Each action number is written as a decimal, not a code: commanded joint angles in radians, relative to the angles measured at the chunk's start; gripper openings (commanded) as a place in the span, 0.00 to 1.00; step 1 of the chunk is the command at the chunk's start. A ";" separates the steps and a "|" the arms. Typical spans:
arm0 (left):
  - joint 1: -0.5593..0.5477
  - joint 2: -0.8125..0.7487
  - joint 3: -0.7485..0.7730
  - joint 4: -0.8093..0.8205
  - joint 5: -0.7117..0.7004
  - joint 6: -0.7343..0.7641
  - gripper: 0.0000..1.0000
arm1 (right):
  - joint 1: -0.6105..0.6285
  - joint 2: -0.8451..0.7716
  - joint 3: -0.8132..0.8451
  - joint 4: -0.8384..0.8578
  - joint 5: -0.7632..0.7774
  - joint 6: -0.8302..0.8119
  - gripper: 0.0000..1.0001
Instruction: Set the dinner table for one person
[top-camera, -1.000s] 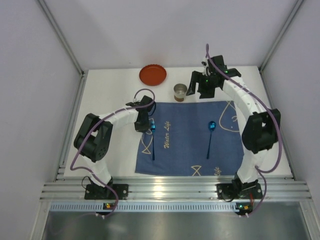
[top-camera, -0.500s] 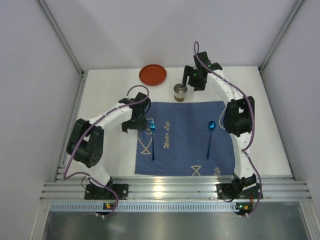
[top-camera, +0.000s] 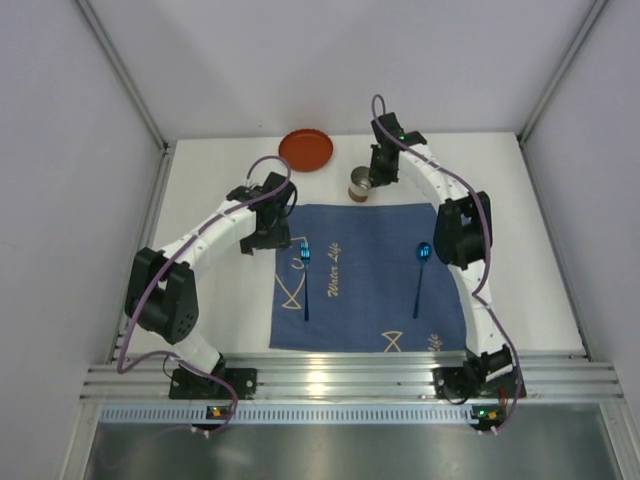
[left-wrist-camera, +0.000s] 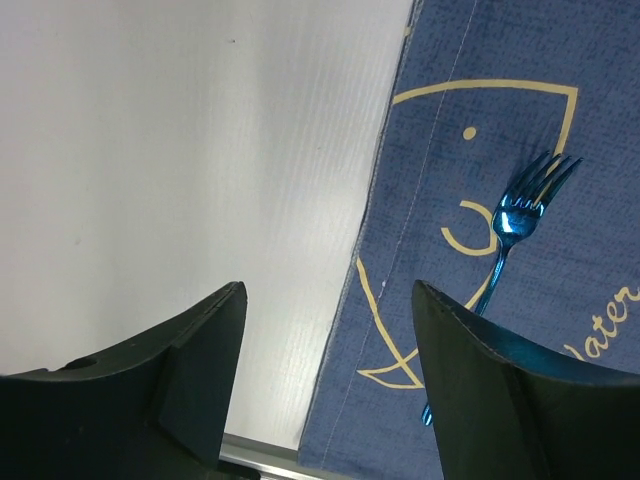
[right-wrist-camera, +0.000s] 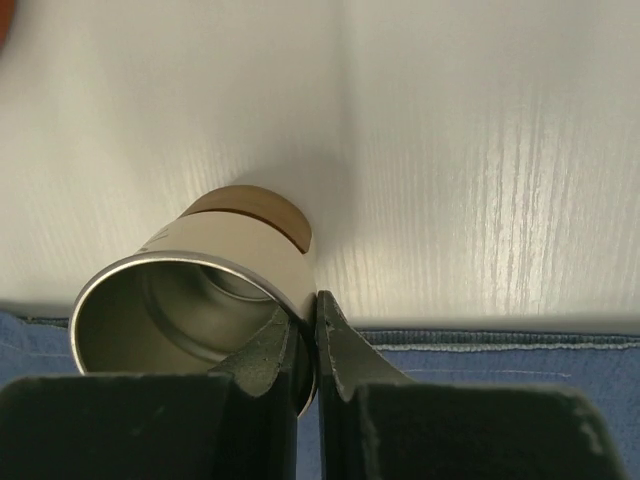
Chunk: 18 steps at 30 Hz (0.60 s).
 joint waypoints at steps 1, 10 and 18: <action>0.005 -0.026 0.048 -0.034 -0.007 -0.003 0.72 | 0.012 -0.034 0.074 -0.013 0.068 -0.018 0.00; 0.005 0.037 0.134 -0.017 0.034 -0.012 0.72 | -0.186 -0.344 -0.139 -0.056 0.145 -0.086 0.00; 0.005 0.104 0.200 -0.013 0.040 0.008 0.70 | -0.287 -0.560 -0.524 -0.071 0.111 -0.143 0.00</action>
